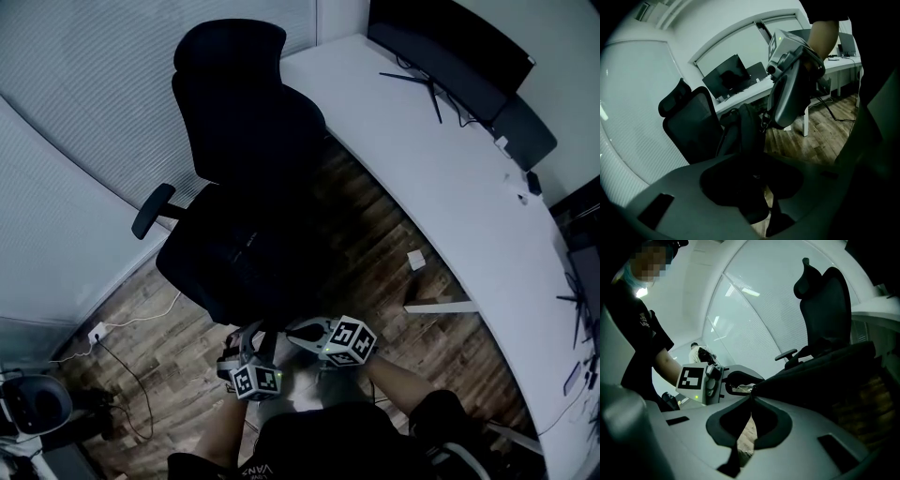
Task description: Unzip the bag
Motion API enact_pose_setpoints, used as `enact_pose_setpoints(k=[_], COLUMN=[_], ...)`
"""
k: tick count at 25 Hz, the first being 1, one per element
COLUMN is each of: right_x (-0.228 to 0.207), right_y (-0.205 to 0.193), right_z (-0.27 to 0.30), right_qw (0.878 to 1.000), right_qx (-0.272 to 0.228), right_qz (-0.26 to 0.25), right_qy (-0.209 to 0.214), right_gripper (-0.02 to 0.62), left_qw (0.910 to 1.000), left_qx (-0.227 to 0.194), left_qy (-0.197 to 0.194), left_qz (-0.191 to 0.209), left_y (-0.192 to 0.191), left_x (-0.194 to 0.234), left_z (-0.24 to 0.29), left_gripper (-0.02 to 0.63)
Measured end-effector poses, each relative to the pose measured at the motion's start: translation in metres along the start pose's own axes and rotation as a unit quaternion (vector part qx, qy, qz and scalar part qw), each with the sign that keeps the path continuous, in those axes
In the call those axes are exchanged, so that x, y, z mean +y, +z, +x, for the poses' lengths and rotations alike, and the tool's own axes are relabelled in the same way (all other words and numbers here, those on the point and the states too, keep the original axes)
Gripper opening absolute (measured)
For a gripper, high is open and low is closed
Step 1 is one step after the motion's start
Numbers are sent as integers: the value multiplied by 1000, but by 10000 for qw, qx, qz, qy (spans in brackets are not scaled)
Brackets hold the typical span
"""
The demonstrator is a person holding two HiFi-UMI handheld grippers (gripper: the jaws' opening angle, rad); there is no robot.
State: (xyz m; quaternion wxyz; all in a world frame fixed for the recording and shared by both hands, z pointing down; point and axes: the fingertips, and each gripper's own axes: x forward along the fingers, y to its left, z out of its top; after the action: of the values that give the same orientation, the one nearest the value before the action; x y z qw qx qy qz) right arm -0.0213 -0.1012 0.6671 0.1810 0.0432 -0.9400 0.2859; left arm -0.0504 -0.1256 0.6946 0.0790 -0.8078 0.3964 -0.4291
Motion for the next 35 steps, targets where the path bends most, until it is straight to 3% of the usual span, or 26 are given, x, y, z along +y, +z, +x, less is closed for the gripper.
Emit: enact_pose_setpoints(k=[9, 35], right_x=[-17, -101], right_y=[20, 36], right_z=[-15, -89], right_qw=[9980, 9974], right_qx=[409, 99], right_qz=[-486, -268], right_qy=[-38, -661], right_gripper=[43, 43], left_qw=[9997, 9960], left_qx=[38, 354], left_qy=[114, 357], left_qz=[-227, -737], left_y=[4, 11], left_x=[15, 18], left_z=[-1, 3], left_gripper=[114, 104])
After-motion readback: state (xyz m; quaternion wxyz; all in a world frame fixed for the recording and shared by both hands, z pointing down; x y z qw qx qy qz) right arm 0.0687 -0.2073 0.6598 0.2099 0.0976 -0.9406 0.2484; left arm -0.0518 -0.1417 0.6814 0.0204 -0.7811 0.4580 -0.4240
